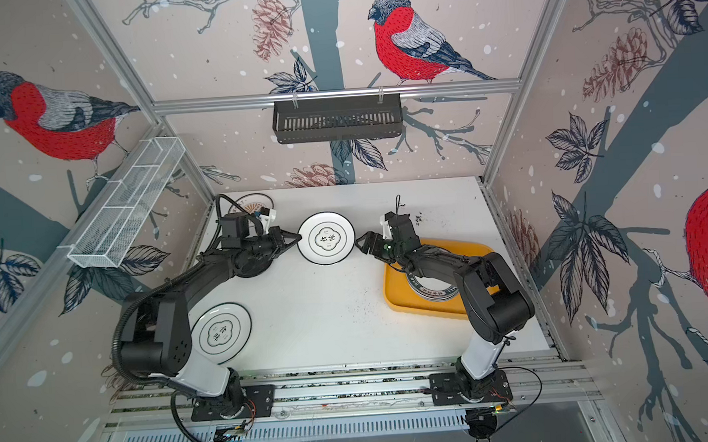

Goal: Place the plates into the plastic bin on the countertop
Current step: 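Close the right gripper on the white plate's rim beside the left gripper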

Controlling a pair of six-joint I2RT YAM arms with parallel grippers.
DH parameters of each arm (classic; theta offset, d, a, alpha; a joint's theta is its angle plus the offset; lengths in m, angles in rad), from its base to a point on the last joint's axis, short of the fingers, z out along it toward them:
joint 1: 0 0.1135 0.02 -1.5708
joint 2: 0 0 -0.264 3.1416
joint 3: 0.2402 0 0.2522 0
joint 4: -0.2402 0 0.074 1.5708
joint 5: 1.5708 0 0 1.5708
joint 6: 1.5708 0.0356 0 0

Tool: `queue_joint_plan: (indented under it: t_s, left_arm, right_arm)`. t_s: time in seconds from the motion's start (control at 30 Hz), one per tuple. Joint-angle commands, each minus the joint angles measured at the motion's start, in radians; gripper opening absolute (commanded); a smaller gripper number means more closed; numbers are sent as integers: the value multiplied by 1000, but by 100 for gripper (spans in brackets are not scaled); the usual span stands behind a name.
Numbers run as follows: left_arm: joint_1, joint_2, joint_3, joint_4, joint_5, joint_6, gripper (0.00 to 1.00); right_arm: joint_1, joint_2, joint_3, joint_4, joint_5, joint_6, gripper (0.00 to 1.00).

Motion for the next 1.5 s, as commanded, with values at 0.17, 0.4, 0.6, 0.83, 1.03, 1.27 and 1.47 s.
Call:
queue_joint_plan:
  t_s: [0.17,0.4,0.6,0.83,1.03,1.27,1.47]
  left_arm:
    - [8,-1,-2,73,42,-13,10]
    - [18,3,-8,78,35,-23,9]
    - [39,6,-21,77,8,-35,9]
    - [39,12,-26,102,25,-49,9]
    - [29,4,-25,109,31,-49,9]
    - [16,2,-24,107,34,-46,9]
    - [9,-8,-22,104,34,-39,9]
  right_arm:
    - [7,18,17,37,-24,12,71]
    - [8,-16,11,23,-8,6,72]
    - [5,-96,-1,27,3,2,77]
    - [24,-86,8,75,-18,27,78]
    - [51,-34,40,101,-41,42,74]
    - [56,-20,42,123,-45,61,40]
    - [57,-10,35,143,-52,79,21]
